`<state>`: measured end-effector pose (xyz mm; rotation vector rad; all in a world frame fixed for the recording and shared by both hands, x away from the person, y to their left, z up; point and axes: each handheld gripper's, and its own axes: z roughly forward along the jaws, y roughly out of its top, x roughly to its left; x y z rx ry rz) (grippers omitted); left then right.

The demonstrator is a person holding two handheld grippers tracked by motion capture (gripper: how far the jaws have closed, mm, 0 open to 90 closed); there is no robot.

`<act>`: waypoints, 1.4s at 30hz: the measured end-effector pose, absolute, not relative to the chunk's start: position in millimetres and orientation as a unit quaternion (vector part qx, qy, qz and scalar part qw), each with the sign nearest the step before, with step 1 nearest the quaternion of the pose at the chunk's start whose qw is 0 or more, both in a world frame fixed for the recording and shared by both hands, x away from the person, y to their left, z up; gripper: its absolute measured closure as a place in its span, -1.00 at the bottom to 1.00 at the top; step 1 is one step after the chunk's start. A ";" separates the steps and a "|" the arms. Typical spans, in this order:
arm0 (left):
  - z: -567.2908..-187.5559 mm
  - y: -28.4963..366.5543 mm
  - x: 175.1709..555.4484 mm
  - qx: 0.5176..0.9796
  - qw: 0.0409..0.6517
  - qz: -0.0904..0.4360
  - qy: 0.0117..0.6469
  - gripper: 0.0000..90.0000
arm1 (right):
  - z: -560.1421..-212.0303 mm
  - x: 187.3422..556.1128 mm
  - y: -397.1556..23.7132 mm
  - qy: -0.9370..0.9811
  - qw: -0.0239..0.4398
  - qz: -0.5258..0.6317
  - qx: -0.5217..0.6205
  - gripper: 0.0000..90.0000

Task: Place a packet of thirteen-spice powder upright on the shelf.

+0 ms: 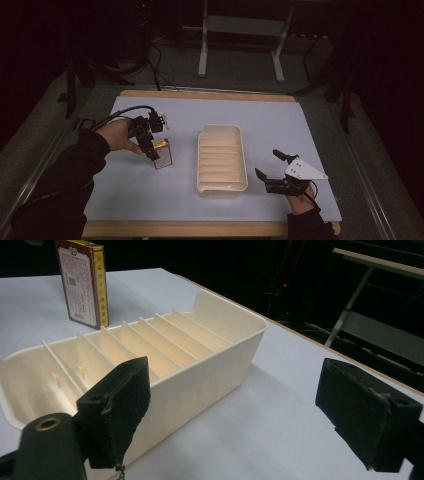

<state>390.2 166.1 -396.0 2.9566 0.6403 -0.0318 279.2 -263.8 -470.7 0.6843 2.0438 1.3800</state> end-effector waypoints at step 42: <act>-402.3 148.8 406.5 0.982 0.009 -0.033 0.183 0.50 | -470.4 278.9 -264.1 0.764 0.288 0.518 0.254 -0.68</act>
